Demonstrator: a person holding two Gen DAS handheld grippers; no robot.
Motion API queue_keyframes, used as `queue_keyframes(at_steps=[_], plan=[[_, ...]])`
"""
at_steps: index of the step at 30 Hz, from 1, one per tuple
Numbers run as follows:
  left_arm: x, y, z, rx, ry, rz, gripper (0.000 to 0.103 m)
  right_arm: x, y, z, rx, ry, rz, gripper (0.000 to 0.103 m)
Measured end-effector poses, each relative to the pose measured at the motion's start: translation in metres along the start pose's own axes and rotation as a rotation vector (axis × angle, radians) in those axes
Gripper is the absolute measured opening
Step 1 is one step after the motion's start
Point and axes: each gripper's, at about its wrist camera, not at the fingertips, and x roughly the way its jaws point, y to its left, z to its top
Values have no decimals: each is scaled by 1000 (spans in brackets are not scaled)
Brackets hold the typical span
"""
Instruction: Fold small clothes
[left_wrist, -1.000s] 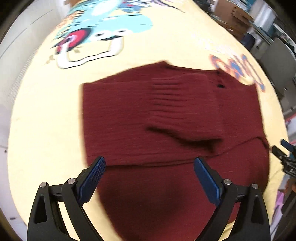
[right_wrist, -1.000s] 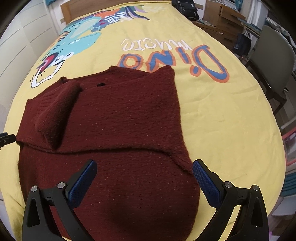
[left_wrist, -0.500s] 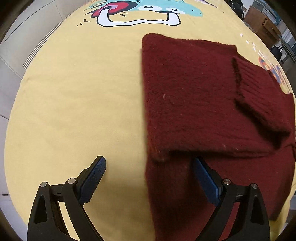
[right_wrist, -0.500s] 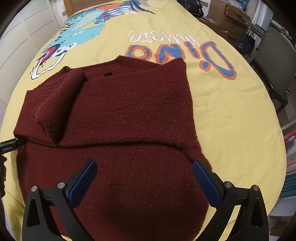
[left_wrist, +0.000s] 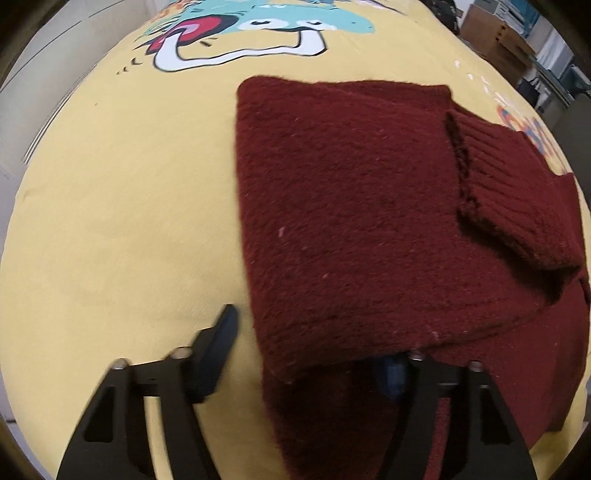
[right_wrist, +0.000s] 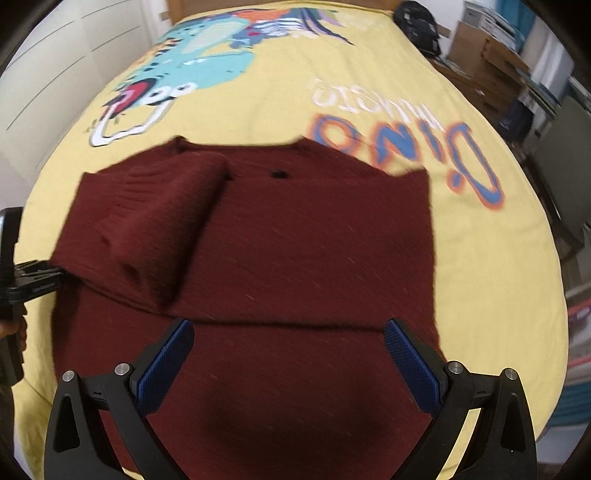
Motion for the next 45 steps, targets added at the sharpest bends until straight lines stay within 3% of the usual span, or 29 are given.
queue_keyframes(at_steps=[2, 5, 10, 16, 20, 24, 25, 26, 27, 29, 32, 39, 45], plan=[[-4, -3, 4, 1, -5, -13, 29, -5, 15, 10, -31, -13, 23, 103], [-6, -6, 9, -1, -12, -8, 17, -9, 44, 28, -113, -24, 23, 103], [-4, 9, 8, -49, 13, -58, 17, -2, 97, 50, -244, -10, 59, 103], [4, 15, 15, -41, 26, -59, 17, 37, 161, 61, -442, 62, 4, 103], [5, 13, 22, -41, 29, -52, 17, 68, 184, 62, -486, 122, 7, 102], [5, 16, 17, -39, 35, -57, 17, 98, 196, 62, -496, 178, 11, 92], [6, 15, 18, -41, 36, -60, 17, 102, 196, 62, -495, 180, 5, 90], [6, 18, 17, -46, 37, -64, 18, 106, 195, 61, -494, 175, -6, 79], [6, 21, 16, -53, 38, -69, 18, 107, 192, 61, -489, 172, -13, 61], [6, 20, 16, -53, 38, -69, 18, 107, 183, 62, -460, 156, -14, 43], [0, 31, 12, -37, 39, -61, 18, 94, 155, 69, -358, 131, 67, 12], [2, 38, 16, -42, 53, -75, 18, 43, 71, 74, -92, -8, 205, 11], [1, 29, 12, -20, 42, -40, 18, 29, 7, 58, 40, -56, 151, 10]])
